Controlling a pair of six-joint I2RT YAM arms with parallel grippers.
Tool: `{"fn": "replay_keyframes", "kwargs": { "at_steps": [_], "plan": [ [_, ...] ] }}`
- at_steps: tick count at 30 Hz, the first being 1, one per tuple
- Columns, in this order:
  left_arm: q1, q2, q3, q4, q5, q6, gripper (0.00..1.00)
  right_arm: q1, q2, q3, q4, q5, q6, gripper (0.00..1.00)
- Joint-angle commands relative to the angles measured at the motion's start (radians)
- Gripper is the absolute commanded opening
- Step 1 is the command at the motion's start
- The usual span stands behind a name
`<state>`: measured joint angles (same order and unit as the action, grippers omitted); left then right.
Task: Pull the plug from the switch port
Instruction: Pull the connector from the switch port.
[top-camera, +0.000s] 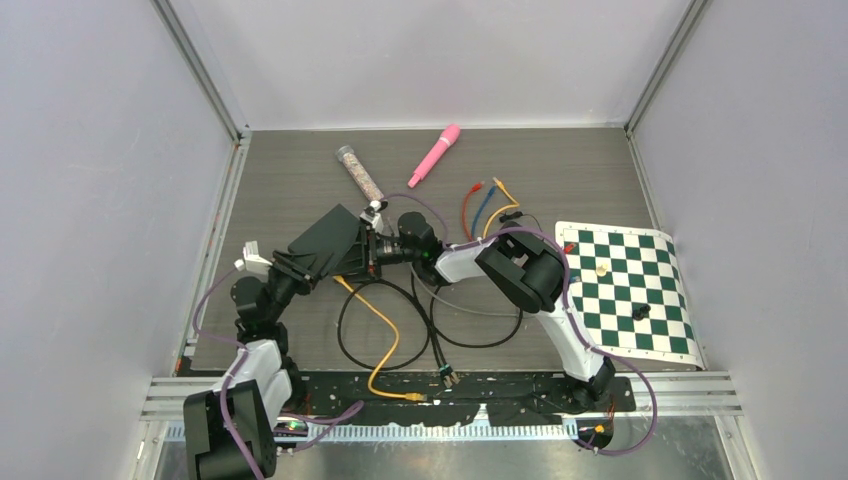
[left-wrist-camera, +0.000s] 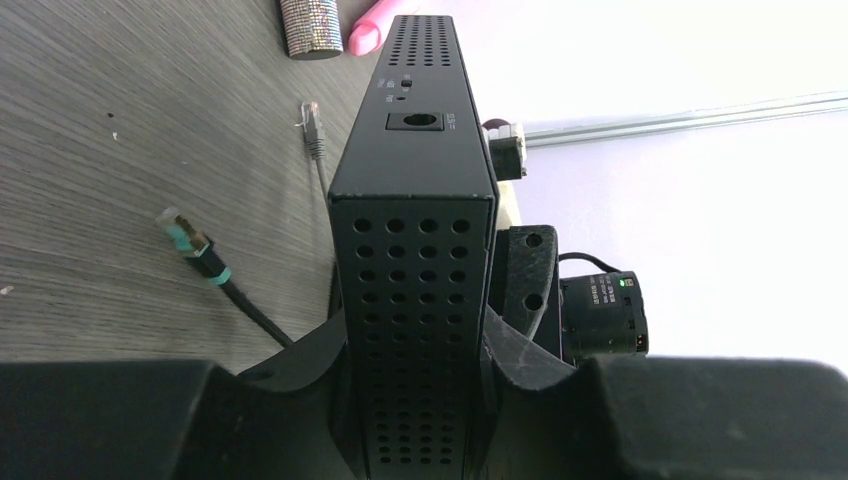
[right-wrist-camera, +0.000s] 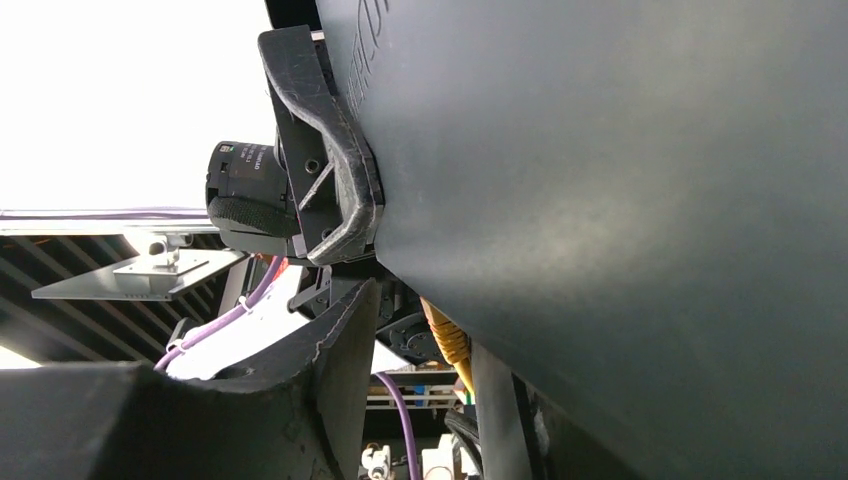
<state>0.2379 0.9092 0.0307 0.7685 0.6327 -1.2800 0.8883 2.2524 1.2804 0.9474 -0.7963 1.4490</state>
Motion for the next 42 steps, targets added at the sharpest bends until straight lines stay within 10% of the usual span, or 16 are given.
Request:
{"fn": "replay_keyframes", "kwargs": {
  "at_steps": [1, 15, 32, 42],
  "plan": [
    [-0.012, -0.023, 0.01, 0.137, 0.073, -0.019, 0.0, 0.006, -0.007, 0.047, 0.078, 0.014, 0.013, 0.45],
    [-0.018, -0.031, 0.003, 0.135, 0.071, -0.022, 0.0, 0.008, -0.001, 0.051, 0.097, 0.015, 0.034, 0.23],
    [-0.031, -0.031, -0.002, 0.135, 0.067, -0.021, 0.0, 0.003, 0.024, 0.058, 0.106, 0.04, 0.088, 0.4],
    [-0.037, -0.027, -0.003, 0.134, 0.068, -0.015, 0.0, 0.001, 0.027, 0.062, 0.091, 0.037, 0.081, 0.16]
  ]
}}
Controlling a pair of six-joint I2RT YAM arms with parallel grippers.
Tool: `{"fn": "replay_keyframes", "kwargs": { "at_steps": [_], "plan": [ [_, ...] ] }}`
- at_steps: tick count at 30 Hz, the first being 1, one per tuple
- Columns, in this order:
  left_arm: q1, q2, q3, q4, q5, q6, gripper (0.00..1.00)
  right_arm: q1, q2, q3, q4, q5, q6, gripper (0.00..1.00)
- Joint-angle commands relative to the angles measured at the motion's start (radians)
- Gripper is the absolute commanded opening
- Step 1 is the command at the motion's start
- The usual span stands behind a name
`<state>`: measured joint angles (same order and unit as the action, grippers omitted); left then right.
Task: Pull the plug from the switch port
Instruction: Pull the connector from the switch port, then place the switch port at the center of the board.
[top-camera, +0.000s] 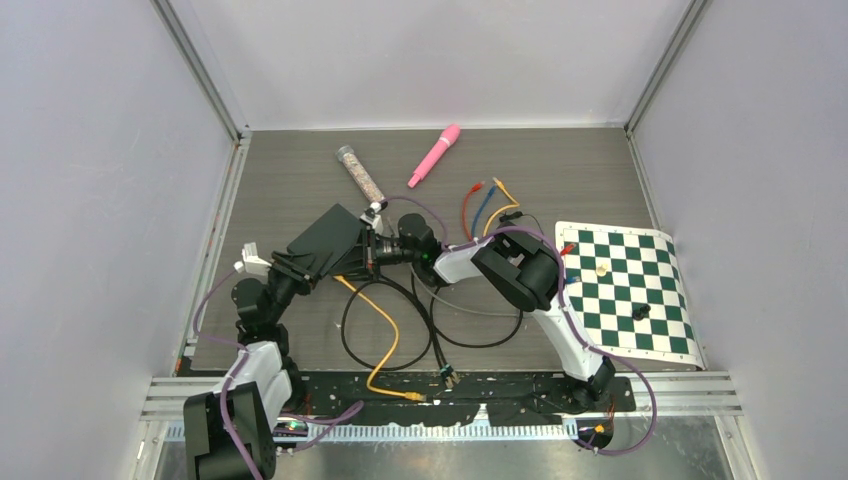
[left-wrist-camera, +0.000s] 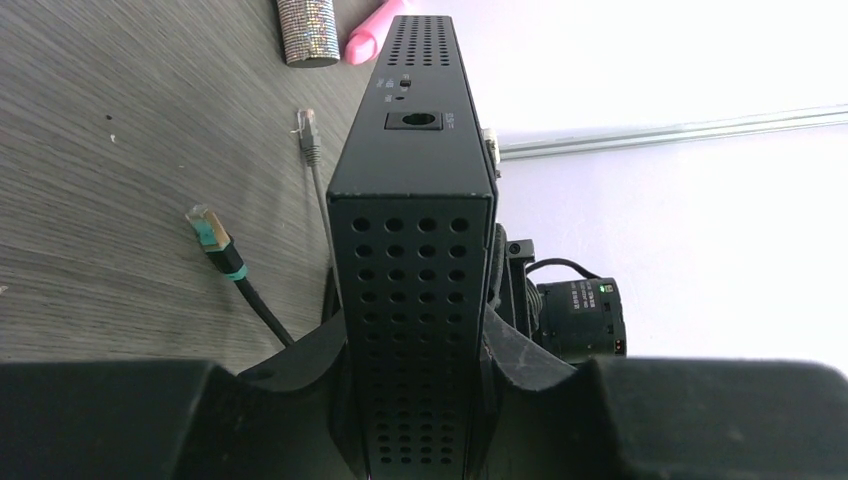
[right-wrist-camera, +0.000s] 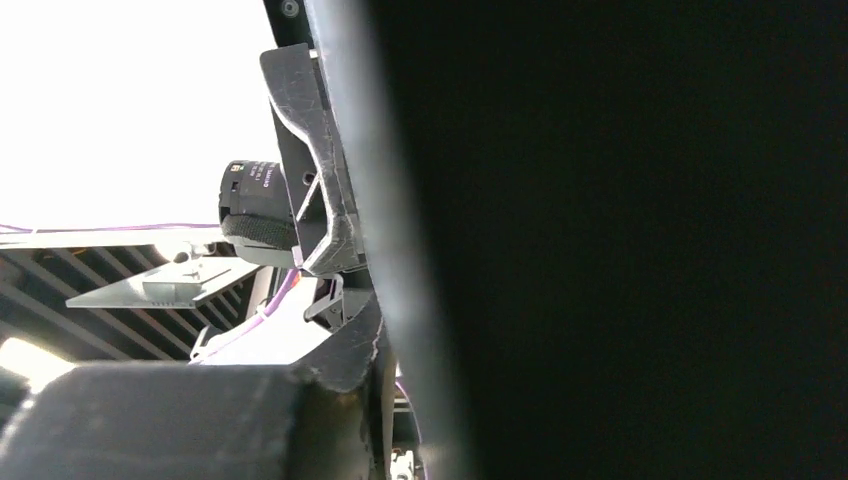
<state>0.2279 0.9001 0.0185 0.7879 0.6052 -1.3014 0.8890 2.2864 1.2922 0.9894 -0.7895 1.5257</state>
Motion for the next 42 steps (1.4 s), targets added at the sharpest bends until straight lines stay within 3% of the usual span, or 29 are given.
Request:
{"fn": "replay_keyframes", "kwargs": {
  "at_steps": [1, 5, 14, 20, 29, 33, 38, 42],
  "plan": [
    [-0.028, -0.019, 0.01, 0.115, 0.095, 0.006, 0.0, -0.001, -0.008, 0.047, 0.048, 0.03, 0.002, 0.14],
    [-0.029, -0.021, 0.01, 0.104, 0.088, 0.013, 0.0, -0.003, -0.014, 0.031, 0.046, 0.018, -0.014, 0.05],
    [-0.027, 0.02, 0.056, 0.05, 0.05, 0.046, 0.0, -0.007, -0.062, -0.115, 0.061, -0.032, -0.083, 0.05],
    [-0.015, 0.059, 0.097, 0.015, 0.031, 0.059, 0.0, -0.026, -0.068, -0.214, 0.173, -0.048, -0.037, 0.05],
    [0.004, 0.073, 0.114, -0.109, 0.008, 0.124, 0.0, -0.042, -0.087, -0.263, 0.141, -0.02, -0.081, 0.05],
    [0.011, 0.068, 0.12, -0.245, -0.006, 0.161, 0.05, -0.058, -0.103, -0.23, 0.006, 0.011, -0.178, 0.06],
    [0.022, 0.035, 0.124, -0.403, -0.042, 0.222, 0.1, -0.065, -0.178, -0.173, -0.372, 0.131, -0.413, 0.05],
    [0.029, 0.035, 0.127, -0.462, -0.064, 0.253, 0.16, -0.065, -0.22, -0.137, -0.542, 0.209, -0.545, 0.07]
  ]
}}
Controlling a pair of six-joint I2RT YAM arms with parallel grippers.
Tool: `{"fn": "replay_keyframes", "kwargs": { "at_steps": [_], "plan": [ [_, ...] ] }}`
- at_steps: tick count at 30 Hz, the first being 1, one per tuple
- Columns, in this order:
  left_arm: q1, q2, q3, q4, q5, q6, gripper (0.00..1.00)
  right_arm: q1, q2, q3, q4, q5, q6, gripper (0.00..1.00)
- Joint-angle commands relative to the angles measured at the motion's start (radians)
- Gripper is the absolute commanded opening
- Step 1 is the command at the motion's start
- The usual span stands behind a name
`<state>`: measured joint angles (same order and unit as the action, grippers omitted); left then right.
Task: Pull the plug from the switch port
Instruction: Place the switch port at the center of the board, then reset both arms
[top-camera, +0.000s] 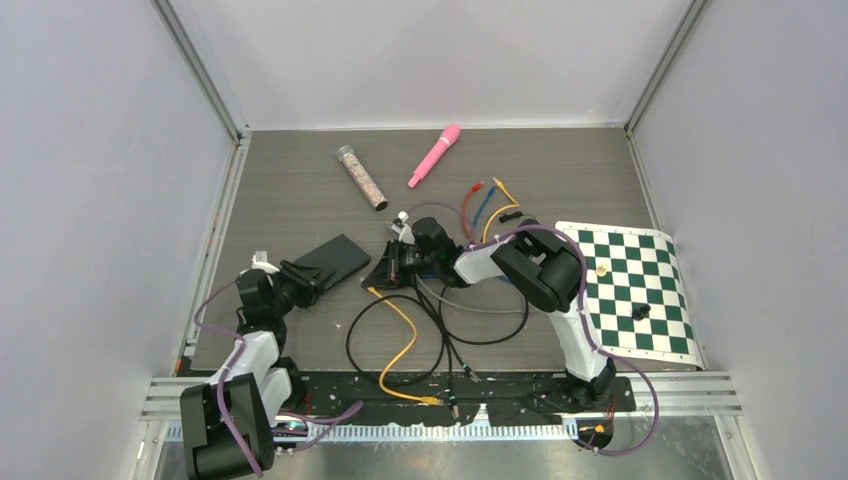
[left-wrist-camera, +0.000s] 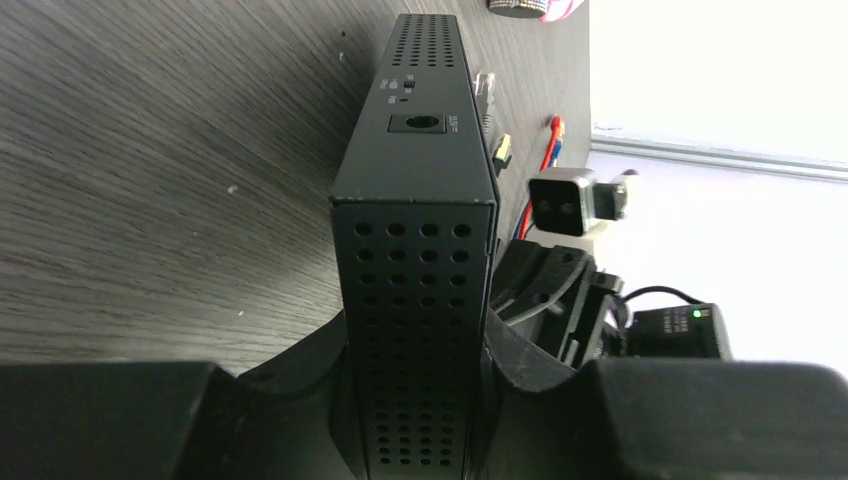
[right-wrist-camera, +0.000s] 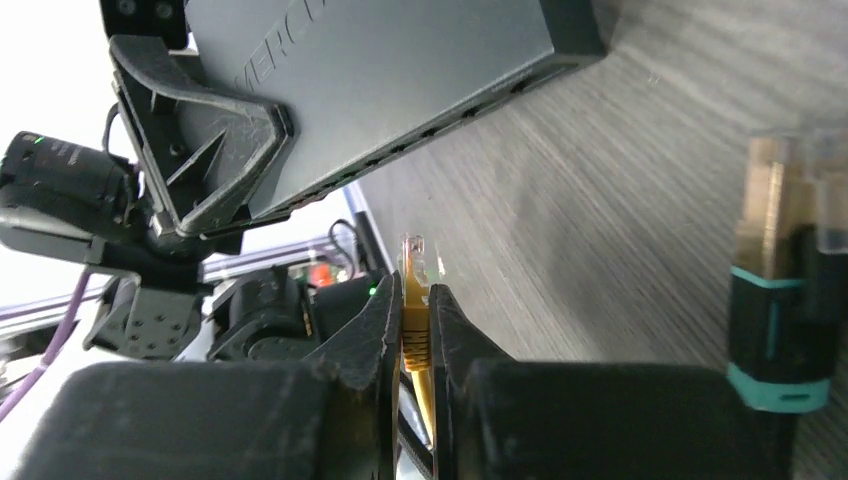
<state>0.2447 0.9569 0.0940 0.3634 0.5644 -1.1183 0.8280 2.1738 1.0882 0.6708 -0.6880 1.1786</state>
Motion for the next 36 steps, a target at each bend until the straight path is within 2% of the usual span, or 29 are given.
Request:
{"fn": "replay_keyframes", "kwargs": {
  "at_steps": [1, 4, 7, 12, 17, 22, 26, 29, 36],
  "plan": [
    [0.014, -0.016, 0.058, -0.059, -0.03, 0.077, 0.19, -0.004, -0.109, 0.076, -0.243, 0.114, -0.224, 0.07],
    [0.018, 0.024, 0.071, -0.058, -0.015, 0.094, 0.41, -0.004, -0.101, 0.118, -0.307, 0.12, -0.254, 0.19],
    [0.019, 0.076, 0.096, -0.064, 0.015, 0.108, 0.56, -0.003, -0.097, 0.132, -0.326, 0.119, -0.272, 0.27],
    [0.022, 0.137, 0.121, -0.075, 0.041, 0.12, 0.63, -0.004, -0.1, 0.134, -0.374, 0.131, -0.304, 0.35],
    [0.025, 0.119, 0.131, -0.159, 0.006, 0.148, 0.78, -0.004, -0.112, 0.155, -0.448, 0.149, -0.351, 0.44],
    [0.028, 0.032, 0.166, -0.335, -0.086, 0.22, 0.93, -0.004, -0.135, 0.176, -0.501, 0.158, -0.41, 0.52],
    [0.028, -0.026, 0.221, -0.506, -0.154, 0.279, 0.97, -0.002, -0.184, 0.21, -0.57, 0.163, -0.484, 0.6],
    [0.028, -0.072, 0.239, -0.583, -0.209, 0.306, 0.99, -0.003, -0.23, 0.219, -0.652, 0.238, -0.553, 0.64],
    [0.028, -0.154, 0.276, -0.709, -0.289, 0.333, 0.99, -0.008, -0.368, 0.193, -0.747, 0.375, -0.637, 0.67]
  ]
}}
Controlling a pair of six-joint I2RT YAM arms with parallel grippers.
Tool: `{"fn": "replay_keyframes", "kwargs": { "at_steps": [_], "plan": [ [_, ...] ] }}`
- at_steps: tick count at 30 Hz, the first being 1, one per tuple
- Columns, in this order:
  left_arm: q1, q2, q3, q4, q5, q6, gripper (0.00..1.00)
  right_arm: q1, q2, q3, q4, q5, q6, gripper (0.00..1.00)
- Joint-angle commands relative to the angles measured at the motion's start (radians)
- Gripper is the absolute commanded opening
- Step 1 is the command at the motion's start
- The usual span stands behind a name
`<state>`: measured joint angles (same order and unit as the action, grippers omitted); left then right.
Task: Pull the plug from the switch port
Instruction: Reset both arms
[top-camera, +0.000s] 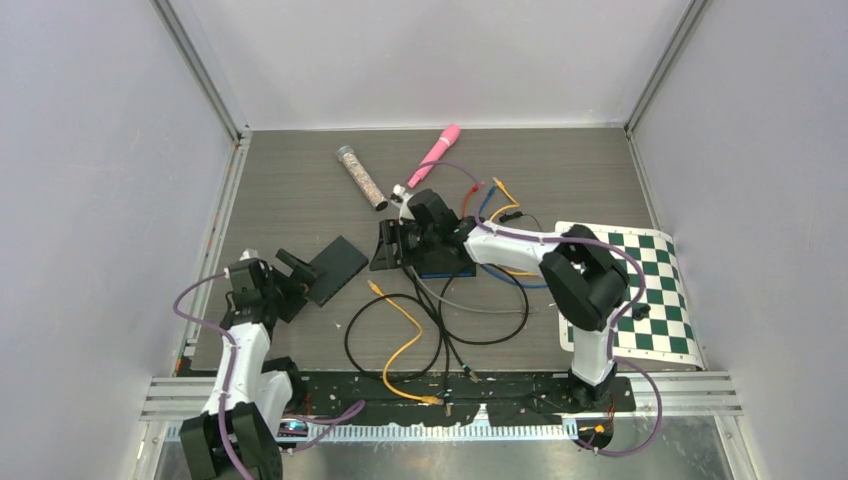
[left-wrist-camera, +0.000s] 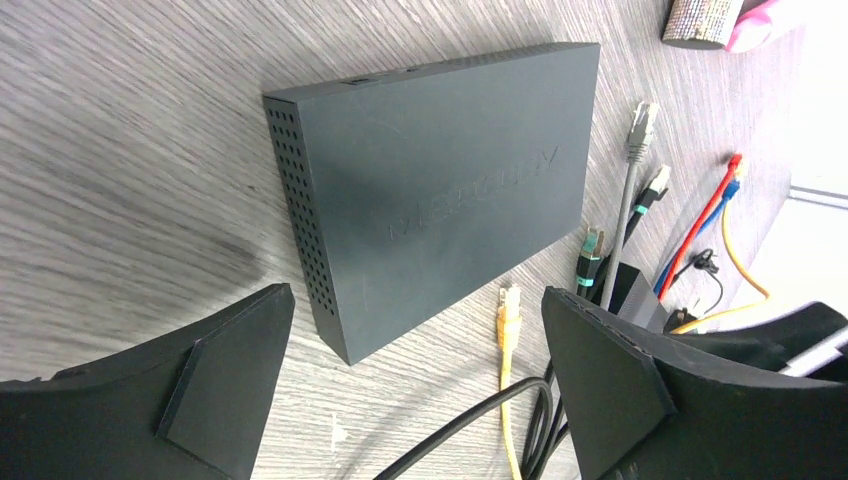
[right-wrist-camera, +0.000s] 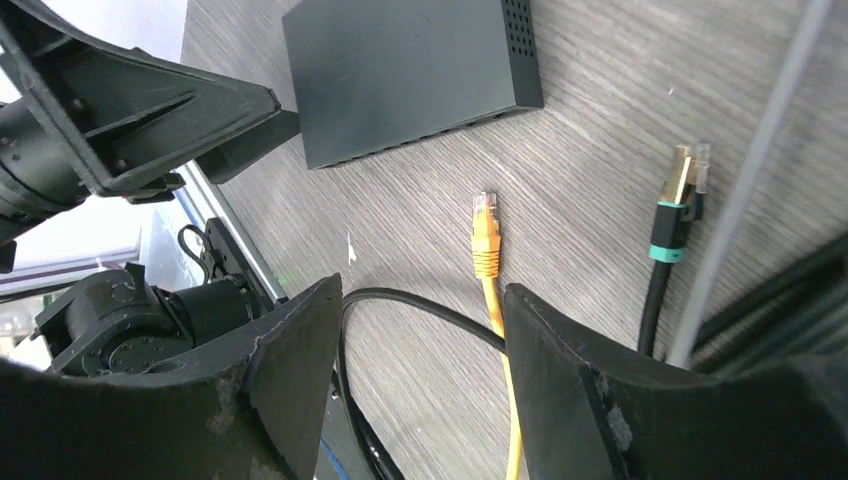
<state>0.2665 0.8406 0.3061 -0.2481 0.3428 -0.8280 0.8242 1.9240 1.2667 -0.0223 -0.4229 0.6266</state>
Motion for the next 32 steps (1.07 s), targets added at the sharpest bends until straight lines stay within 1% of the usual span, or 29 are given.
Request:
{"fn": "replay_keyframes", "kwargs": {
  "at_steps": [1, 5, 7, 9, 11, 13, 16, 17, 19, 21, 24, 27, 29, 32],
  "plan": [
    [0.007, -0.046, 0.073, -0.115, -0.073, 0.046, 1.0, -0.004, -0.136, 0.006, -0.055, 0.127, -0.095, 0.68],
    [0.006, -0.09, 0.115, -0.182, -0.108, 0.061, 1.0, -0.031, -0.248, -0.066, -0.061, 0.233, -0.11, 0.7],
    [0.007, -0.113, 0.13, -0.194, -0.108, 0.07, 1.0, -0.062, -0.335, -0.118, -0.062, 0.281, -0.108, 0.73],
    [0.005, -0.129, 0.144, -0.197, -0.105, 0.079, 1.0, -0.104, -0.404, -0.2, -0.062, 0.34, -0.108, 0.75],
    [0.001, -0.135, 0.156, -0.188, -0.096, 0.1, 1.0, -0.153, -0.477, -0.259, -0.069, 0.376, -0.11, 0.79],
    [-0.02, -0.128, 0.17, -0.172, -0.098, 0.121, 1.0, -0.236, -0.546, -0.312, -0.087, 0.409, -0.121, 0.83],
    [-0.098, -0.093, 0.217, -0.176, -0.151, 0.161, 1.0, -0.332, -0.633, -0.375, -0.127, 0.451, -0.149, 0.86],
    [-0.14, -0.08, 0.242, -0.183, -0.199, 0.175, 1.0, -0.384, -0.669, -0.402, -0.141, 0.457, -0.162, 0.87],
    [-0.233, -0.051, 0.297, -0.208, -0.279, 0.193, 1.0, -0.465, -0.715, -0.429, -0.165, 0.45, -0.185, 0.88],
    [-0.355, -0.03, 0.333, -0.21, -0.367, 0.207, 1.0, -0.53, -0.755, -0.443, -0.186, 0.439, -0.212, 0.88],
    [-0.486, -0.007, 0.378, -0.218, -0.522, 0.216, 1.0, -0.581, -0.81, -0.449, -0.204, 0.437, -0.246, 0.88],
    [-0.53, 0.009, 0.384, -0.196, -0.558, 0.202, 1.0, -0.597, -0.833, -0.448, -0.218, 0.437, -0.255, 0.88],
    [-0.536, 0.02, 0.382, -0.187, -0.556, 0.199, 1.0, -0.597, -0.836, -0.446, -0.22, 0.437, -0.242, 0.88],
    [-0.539, 0.018, 0.387, -0.205, -0.585, 0.21, 1.0, -0.598, -0.831, -0.445, -0.218, 0.393, -0.222, 0.88]
  ]
}}
